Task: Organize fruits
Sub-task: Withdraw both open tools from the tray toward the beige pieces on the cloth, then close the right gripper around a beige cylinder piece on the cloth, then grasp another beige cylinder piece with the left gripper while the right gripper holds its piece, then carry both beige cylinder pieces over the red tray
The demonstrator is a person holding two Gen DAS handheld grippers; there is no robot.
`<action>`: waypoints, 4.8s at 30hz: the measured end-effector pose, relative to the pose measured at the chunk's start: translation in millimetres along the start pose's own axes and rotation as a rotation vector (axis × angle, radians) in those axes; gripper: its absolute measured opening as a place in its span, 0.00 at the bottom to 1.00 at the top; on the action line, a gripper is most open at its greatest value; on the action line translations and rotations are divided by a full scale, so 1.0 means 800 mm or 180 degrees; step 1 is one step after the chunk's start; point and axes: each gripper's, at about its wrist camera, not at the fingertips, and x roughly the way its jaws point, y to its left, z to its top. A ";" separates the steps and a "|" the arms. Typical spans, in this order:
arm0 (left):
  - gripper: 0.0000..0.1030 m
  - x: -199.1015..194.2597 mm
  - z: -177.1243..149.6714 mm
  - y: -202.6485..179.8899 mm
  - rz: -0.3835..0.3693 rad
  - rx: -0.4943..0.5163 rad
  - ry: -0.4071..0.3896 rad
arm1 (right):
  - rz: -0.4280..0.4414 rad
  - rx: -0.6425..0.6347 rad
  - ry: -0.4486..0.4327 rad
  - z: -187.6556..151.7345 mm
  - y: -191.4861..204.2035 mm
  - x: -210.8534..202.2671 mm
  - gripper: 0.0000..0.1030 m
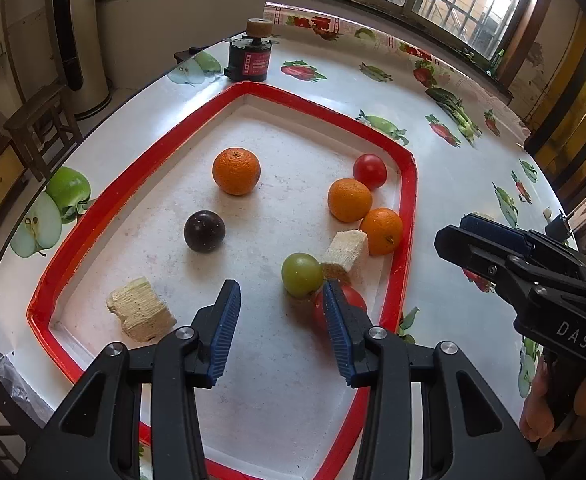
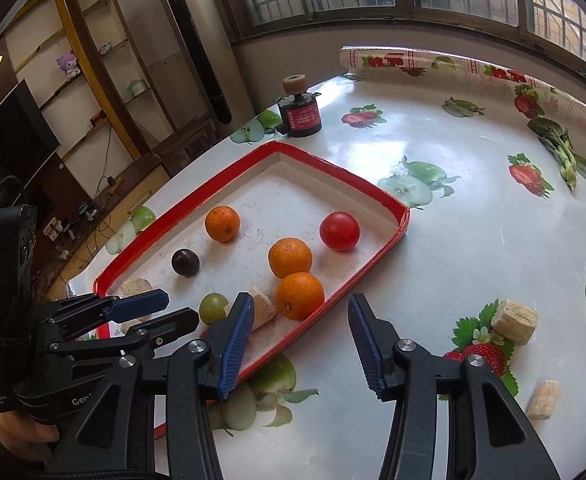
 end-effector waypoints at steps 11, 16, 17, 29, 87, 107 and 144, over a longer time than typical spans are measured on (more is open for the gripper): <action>0.39 -0.009 -0.001 -0.025 -0.0060 0.0101 -0.0034 | -0.0117 0.0224 -0.0087 -0.031 -0.038 -0.039 0.50; 0.39 -0.012 -0.002 -0.041 -0.0107 0.0156 -0.0047 | -0.0173 0.0310 -0.0106 -0.044 -0.055 -0.051 0.50; 0.39 -0.012 -0.002 -0.045 -0.0120 0.0168 -0.0045 | -0.0185 0.0331 -0.0112 -0.048 -0.059 -0.054 0.50; 0.39 -0.006 -0.002 -0.093 -0.0266 0.0372 0.0008 | -0.0409 0.0664 -0.0101 -0.091 -0.126 -0.080 0.50; 0.57 0.103 0.046 -0.301 -0.0711 0.1044 0.0234 | -0.0696 0.1155 -0.0371 -0.148 -0.224 -0.160 0.27; 0.29 0.104 0.040 -0.288 -0.0582 0.1047 0.0241 | -0.0710 0.1204 -0.0386 -0.157 -0.231 -0.163 0.27; 0.29 -0.013 0.007 -0.116 -0.0222 0.0517 -0.0177 | -0.0331 0.0446 -0.0335 -0.067 -0.085 -0.099 0.27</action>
